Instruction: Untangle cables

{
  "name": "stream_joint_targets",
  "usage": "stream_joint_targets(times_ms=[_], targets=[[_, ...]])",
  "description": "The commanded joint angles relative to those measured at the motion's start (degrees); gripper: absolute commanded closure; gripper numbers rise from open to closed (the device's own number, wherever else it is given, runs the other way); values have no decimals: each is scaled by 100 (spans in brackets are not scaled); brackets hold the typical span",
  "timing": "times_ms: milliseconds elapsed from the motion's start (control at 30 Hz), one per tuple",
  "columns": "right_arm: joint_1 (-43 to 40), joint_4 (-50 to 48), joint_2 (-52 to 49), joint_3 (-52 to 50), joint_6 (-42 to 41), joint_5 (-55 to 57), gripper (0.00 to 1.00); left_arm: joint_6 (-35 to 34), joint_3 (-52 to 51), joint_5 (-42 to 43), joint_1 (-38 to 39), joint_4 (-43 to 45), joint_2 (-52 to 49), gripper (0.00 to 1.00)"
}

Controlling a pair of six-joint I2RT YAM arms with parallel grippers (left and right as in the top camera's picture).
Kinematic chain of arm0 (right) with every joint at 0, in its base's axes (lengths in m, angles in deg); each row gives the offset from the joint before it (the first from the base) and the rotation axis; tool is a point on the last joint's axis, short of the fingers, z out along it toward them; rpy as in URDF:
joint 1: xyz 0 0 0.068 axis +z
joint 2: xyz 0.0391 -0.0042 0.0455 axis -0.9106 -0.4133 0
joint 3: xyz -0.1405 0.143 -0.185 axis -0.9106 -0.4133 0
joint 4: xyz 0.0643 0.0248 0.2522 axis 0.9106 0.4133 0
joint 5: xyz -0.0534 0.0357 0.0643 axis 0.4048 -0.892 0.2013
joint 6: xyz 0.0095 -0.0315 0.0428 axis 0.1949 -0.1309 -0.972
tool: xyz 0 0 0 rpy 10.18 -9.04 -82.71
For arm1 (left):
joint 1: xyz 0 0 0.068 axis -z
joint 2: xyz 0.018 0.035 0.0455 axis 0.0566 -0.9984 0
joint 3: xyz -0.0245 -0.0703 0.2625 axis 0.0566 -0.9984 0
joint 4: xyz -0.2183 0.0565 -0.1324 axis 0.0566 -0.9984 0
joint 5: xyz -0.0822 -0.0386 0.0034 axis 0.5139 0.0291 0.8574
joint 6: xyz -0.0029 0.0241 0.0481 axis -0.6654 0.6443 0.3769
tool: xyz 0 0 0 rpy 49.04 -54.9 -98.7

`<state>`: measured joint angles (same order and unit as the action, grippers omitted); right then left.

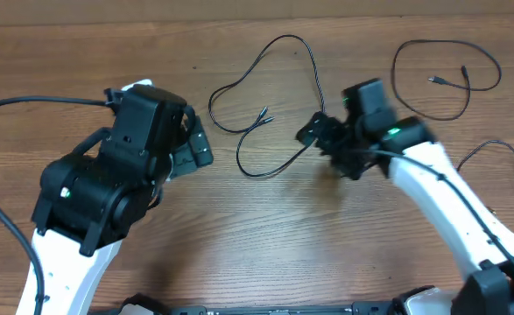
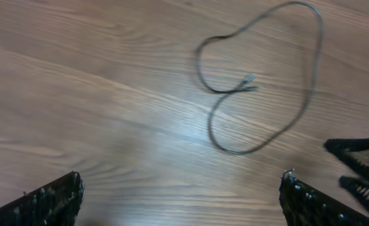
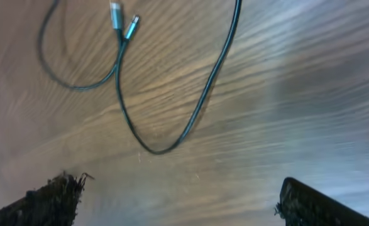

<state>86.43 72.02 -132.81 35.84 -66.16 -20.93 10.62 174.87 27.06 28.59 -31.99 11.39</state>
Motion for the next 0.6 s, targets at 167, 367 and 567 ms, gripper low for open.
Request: stream_joint_targets(times_ms=[167,367,567], targets=[[892,-970,-964,-284,-1991,909,0,-155,0,-424,-22,-186,85,0],[1102,-1668,-1692,-284,-2245,809,0,-157,0,-402,-22,-186,76,0],[1314,-2914,-1867,-284,-1633,1064,0,-157,0,-402,-22,-184,42,0]])
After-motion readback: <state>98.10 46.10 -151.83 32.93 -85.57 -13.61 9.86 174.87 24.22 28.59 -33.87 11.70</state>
